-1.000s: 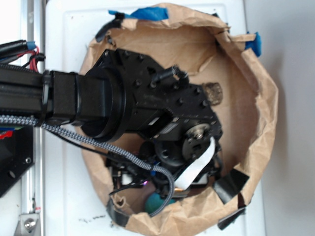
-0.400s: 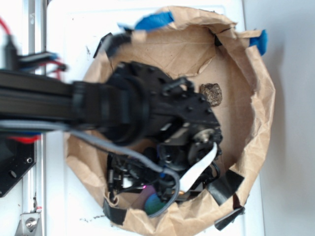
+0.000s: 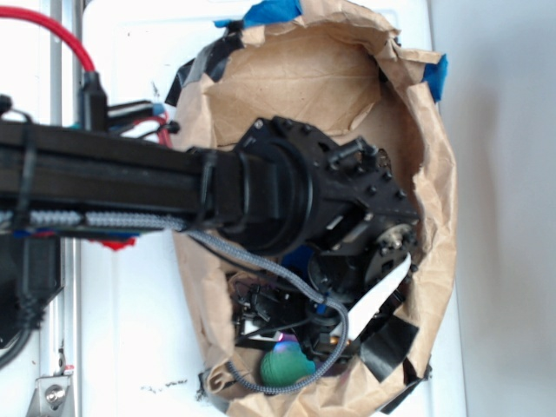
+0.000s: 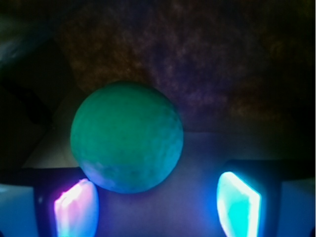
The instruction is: Grab the green ball.
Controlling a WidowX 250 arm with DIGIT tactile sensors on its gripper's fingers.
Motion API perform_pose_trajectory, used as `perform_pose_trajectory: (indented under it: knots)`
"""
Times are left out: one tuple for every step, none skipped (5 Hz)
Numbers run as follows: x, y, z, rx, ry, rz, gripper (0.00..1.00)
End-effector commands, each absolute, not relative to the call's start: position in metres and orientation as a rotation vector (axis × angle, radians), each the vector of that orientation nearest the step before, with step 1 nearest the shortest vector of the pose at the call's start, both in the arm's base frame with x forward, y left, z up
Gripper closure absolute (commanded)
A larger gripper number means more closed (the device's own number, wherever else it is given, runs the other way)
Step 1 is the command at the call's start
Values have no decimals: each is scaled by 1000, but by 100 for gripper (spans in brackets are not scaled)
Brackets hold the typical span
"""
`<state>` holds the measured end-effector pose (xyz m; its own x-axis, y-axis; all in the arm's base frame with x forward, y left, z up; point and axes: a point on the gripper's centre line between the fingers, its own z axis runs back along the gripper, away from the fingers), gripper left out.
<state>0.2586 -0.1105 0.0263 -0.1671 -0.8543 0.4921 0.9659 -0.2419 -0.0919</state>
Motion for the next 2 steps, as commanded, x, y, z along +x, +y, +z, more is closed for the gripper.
perform_pose_trajectory:
  knots:
    - [235, -128, 35, -560, -311, -1818, 100]
    - [234, -126, 37, -550, -311, -1826, 100]
